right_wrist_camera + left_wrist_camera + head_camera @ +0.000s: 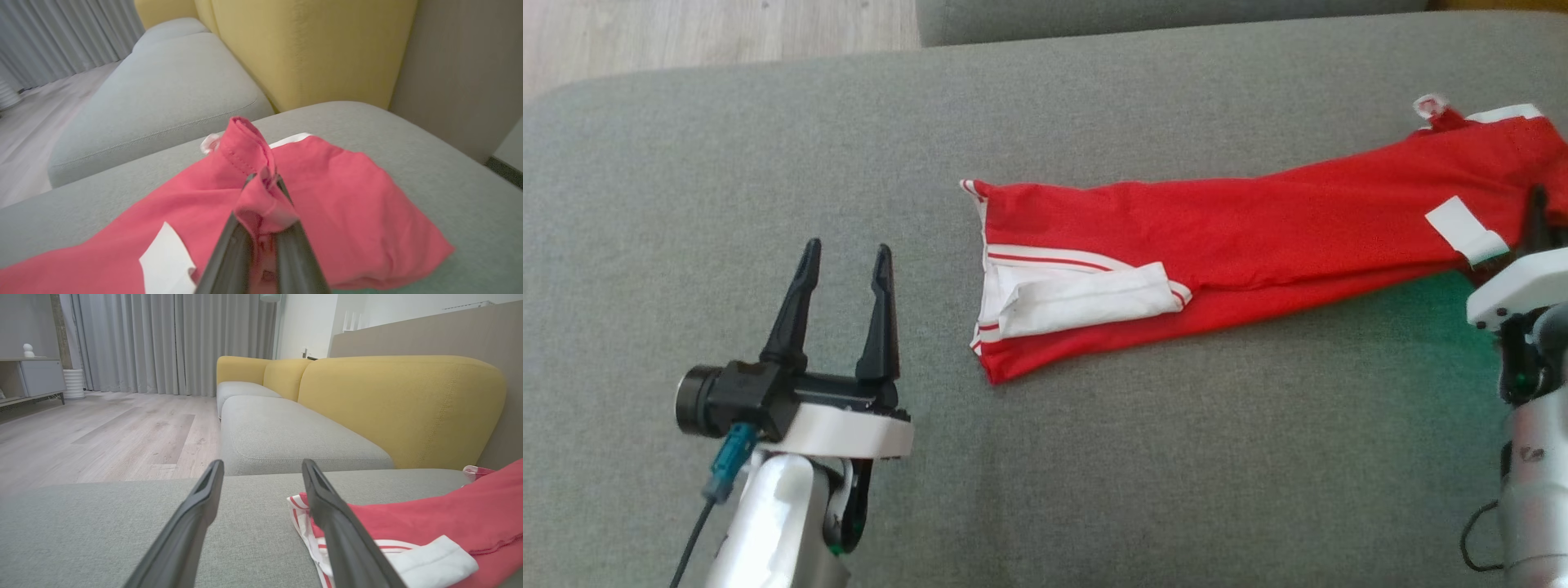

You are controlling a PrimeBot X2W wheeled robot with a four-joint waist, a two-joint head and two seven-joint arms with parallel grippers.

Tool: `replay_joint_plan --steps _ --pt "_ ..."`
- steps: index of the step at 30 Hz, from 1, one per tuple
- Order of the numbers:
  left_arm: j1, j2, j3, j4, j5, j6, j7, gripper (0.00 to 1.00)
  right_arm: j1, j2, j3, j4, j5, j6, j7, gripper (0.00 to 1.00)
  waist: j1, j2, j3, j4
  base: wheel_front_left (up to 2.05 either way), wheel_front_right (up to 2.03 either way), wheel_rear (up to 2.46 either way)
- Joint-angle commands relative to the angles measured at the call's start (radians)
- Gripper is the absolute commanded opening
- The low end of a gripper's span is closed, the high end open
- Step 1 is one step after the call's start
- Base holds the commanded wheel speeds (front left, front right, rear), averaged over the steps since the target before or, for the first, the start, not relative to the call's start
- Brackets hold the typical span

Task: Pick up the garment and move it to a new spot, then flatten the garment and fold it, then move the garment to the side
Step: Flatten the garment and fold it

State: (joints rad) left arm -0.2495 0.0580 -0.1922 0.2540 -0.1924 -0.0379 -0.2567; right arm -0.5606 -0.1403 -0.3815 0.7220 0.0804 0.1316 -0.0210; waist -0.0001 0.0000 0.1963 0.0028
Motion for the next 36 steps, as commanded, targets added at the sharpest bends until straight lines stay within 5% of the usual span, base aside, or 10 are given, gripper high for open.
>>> replay_joint_plan --steps 1,12,18,28,36 --pt "-0.008 0.006 0.035 -0.032 0.011 -0.005 -0.005 1.00 -0.006 -0.001 0.031 -0.062 0.012 -0.001 0.011 0.00 0.0001 0.0000 -0.011 -0.003 0.00 0.00 0.00" --pt "0.010 -0.001 0.044 -0.034 0.015 -0.005 -0.005 1.00 0.042 0.075 0.179 -0.234 0.102 -0.001 0.069 0.00 0.0001 0.0000 -0.078 0.019 0.00 0.00 0.00" --pt "0.021 -0.002 0.046 -0.032 0.021 -0.009 -0.005 1.00 0.083 0.089 0.422 -0.297 0.249 -0.001 0.093 0.00 0.0001 0.0000 -0.114 0.053 0.00 0.00 0.00" --pt "0.016 -0.004 0.026 -0.025 0.028 -0.017 -0.005 1.00 0.063 0.090 0.741 -0.183 0.430 -0.001 0.016 0.00 0.0001 0.0000 -0.105 0.125 0.00 0.00 0.00" --pt "-0.003 -0.006 -0.004 -0.011 0.019 -0.020 -0.005 1.00 -0.014 0.090 0.902 -0.030 0.541 -0.001 -0.069 0.00 0.0001 0.0000 -0.076 0.191 0.00 0.00 0.00"
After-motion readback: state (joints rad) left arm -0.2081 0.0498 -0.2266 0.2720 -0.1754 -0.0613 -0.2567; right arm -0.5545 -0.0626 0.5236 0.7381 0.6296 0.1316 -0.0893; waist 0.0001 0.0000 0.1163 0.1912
